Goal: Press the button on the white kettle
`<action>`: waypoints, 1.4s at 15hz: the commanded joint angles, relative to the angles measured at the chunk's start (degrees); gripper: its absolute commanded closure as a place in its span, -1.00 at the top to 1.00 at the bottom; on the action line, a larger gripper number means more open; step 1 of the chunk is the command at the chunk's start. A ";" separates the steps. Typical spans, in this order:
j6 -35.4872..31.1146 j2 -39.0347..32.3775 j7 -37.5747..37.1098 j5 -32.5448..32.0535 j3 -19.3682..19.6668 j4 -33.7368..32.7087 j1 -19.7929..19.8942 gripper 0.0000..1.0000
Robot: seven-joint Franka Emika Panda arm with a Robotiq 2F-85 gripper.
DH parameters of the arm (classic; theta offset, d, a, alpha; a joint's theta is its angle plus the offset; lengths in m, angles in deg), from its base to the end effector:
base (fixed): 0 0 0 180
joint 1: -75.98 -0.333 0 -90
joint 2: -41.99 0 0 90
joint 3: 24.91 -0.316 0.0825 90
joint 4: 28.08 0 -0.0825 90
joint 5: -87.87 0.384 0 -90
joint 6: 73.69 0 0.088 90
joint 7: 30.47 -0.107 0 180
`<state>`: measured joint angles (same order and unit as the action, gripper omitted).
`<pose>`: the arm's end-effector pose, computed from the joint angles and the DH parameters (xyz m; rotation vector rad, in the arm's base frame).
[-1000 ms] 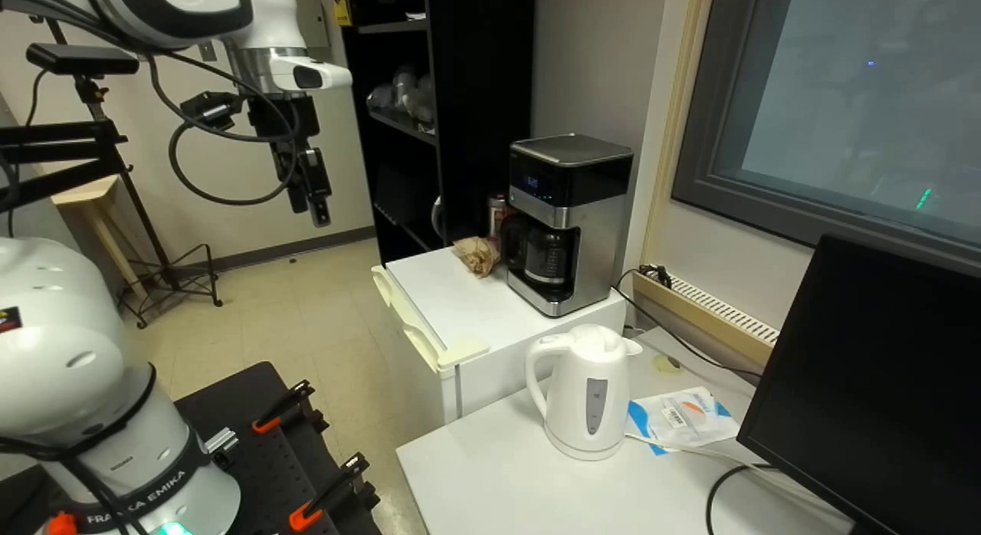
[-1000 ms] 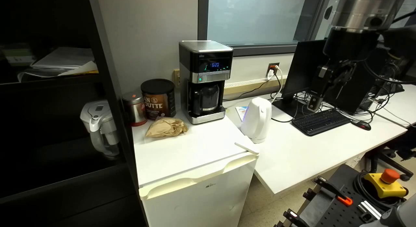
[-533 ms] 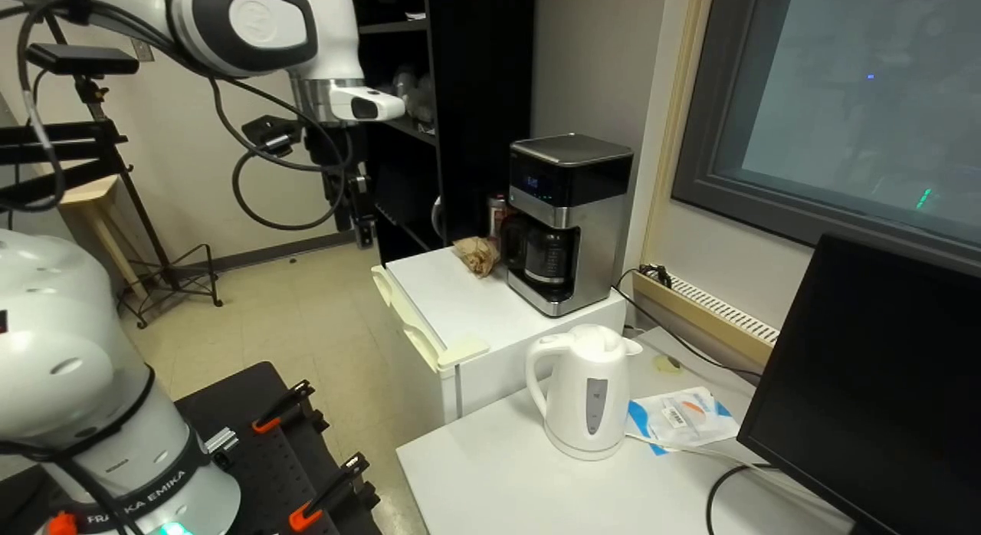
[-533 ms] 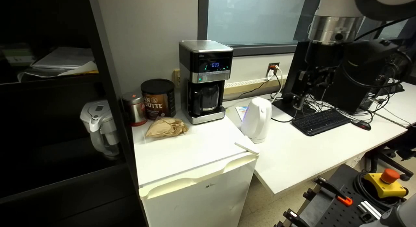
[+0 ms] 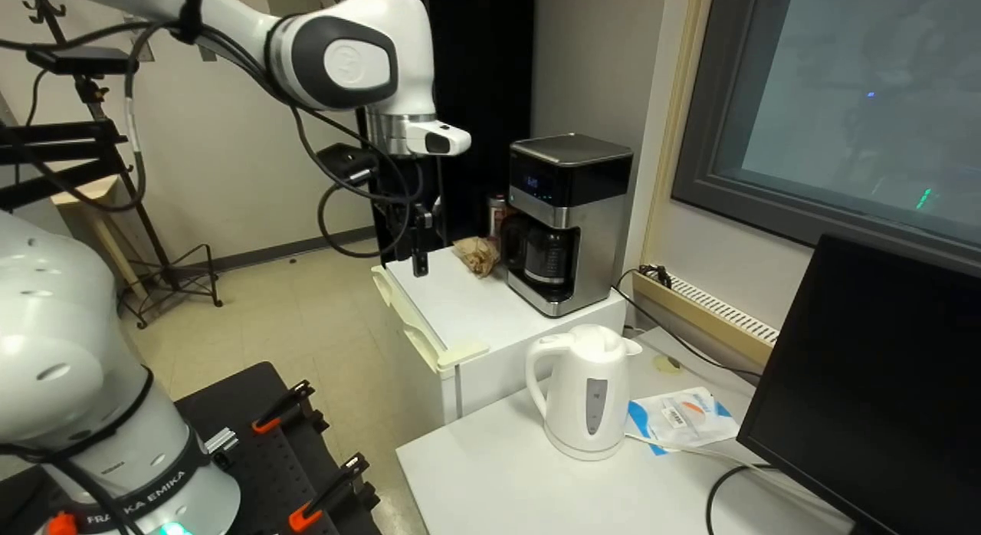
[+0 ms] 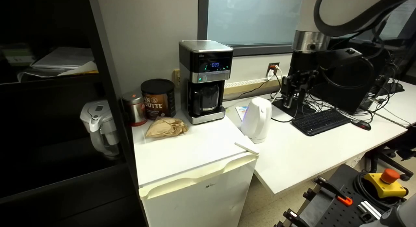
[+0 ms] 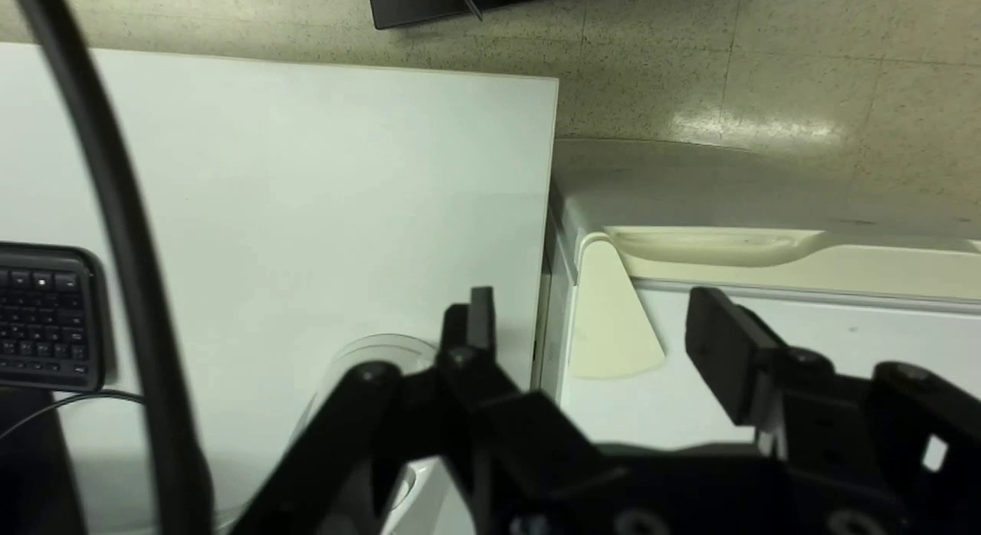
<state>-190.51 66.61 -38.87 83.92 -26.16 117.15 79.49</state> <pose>0.3962 -0.0195 0.4176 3.0579 -0.2377 -0.0961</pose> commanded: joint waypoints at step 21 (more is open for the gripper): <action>-20.82 -31.55 -16.76 -10.25 6.31 -15.39 2.08 -0.91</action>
<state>-209.17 37.89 -52.14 76.01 -21.23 103.82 82.51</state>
